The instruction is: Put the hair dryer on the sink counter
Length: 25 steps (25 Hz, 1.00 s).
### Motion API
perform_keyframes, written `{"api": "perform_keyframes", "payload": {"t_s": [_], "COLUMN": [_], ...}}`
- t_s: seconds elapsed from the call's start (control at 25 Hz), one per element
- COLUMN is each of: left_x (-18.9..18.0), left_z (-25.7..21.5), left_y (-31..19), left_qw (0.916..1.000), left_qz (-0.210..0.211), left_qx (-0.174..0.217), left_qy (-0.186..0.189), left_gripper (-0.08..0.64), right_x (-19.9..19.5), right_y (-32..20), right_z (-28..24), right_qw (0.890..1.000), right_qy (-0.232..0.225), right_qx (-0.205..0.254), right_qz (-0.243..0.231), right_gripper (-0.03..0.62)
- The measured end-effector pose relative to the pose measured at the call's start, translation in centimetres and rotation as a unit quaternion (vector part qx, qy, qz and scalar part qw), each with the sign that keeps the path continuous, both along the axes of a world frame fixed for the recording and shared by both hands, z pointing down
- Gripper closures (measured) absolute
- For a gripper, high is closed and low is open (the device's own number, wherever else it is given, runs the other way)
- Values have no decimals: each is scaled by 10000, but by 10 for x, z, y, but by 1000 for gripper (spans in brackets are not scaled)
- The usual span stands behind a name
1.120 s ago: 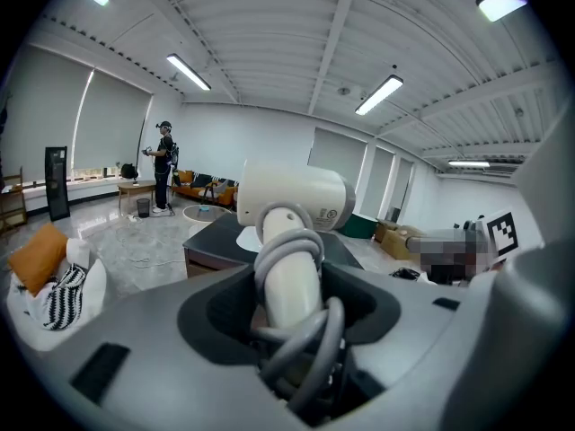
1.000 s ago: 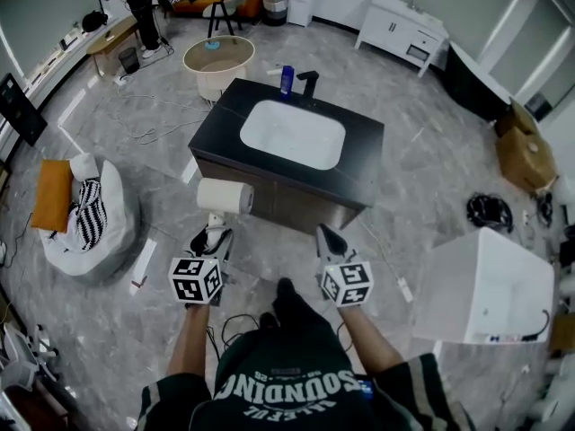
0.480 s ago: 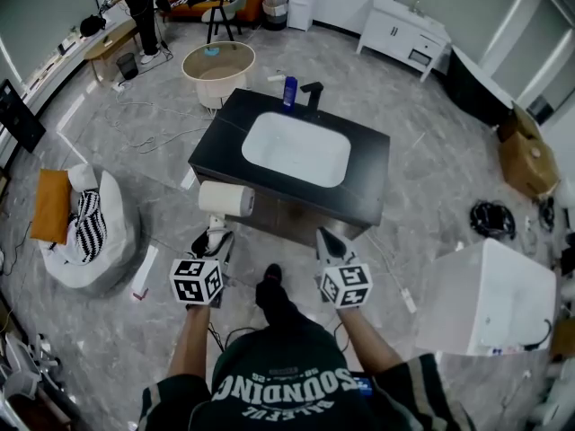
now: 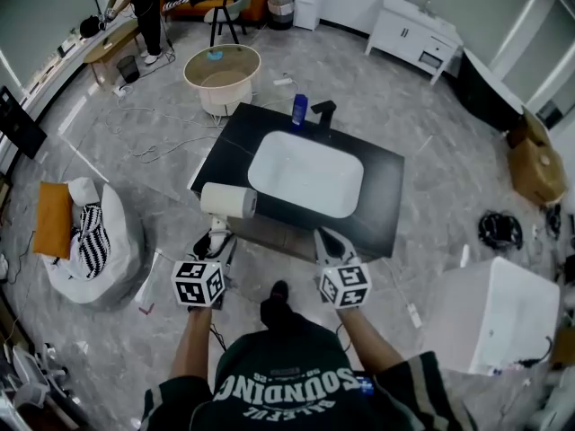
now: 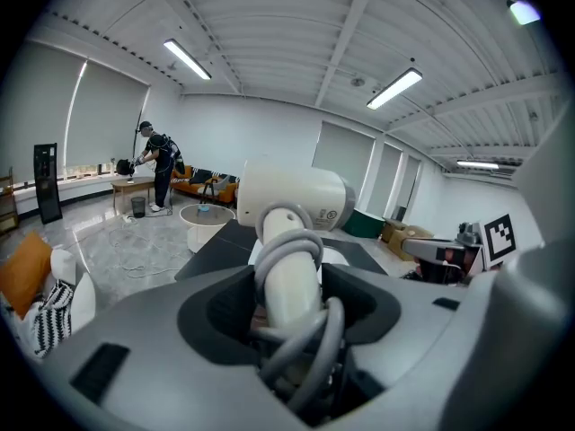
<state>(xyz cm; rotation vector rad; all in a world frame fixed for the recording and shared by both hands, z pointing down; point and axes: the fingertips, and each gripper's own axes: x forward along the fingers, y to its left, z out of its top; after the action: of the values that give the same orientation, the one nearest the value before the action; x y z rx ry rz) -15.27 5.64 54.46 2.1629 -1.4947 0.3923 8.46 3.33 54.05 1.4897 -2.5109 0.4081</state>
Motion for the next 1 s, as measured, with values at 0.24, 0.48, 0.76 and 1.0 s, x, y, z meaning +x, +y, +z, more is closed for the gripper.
{"api": "perform_keyframes", "payload": {"t_s": [0.24, 0.48, 0.76, 1.0], "left_x": [-10, -13, -5, -5], "left_z": [-1, -2, -7, -2], "left_y": [-69, -129, -181, -227], "left_qw": [10000, 9999, 9998, 9996], "left_qz": [-27, 14, 101, 238], "left_qx": [-50, -5, -29, -61], "left_qy": [-46, -131, -170, -145], "left_gripper": [339, 339, 339, 339], "right_x": [-11, -13, -12, -19], "right_y": [-73, -128, -165, -191], "right_z": [-8, -6, -8, -4], "right_qw": [9999, 10000, 9999, 9999], "right_qy": [18, 22, 77, 104], "right_qx": [87, 66, 4, -99], "right_qz": [-70, -60, -78, -3], "right_gripper": [592, 592, 592, 592]}}
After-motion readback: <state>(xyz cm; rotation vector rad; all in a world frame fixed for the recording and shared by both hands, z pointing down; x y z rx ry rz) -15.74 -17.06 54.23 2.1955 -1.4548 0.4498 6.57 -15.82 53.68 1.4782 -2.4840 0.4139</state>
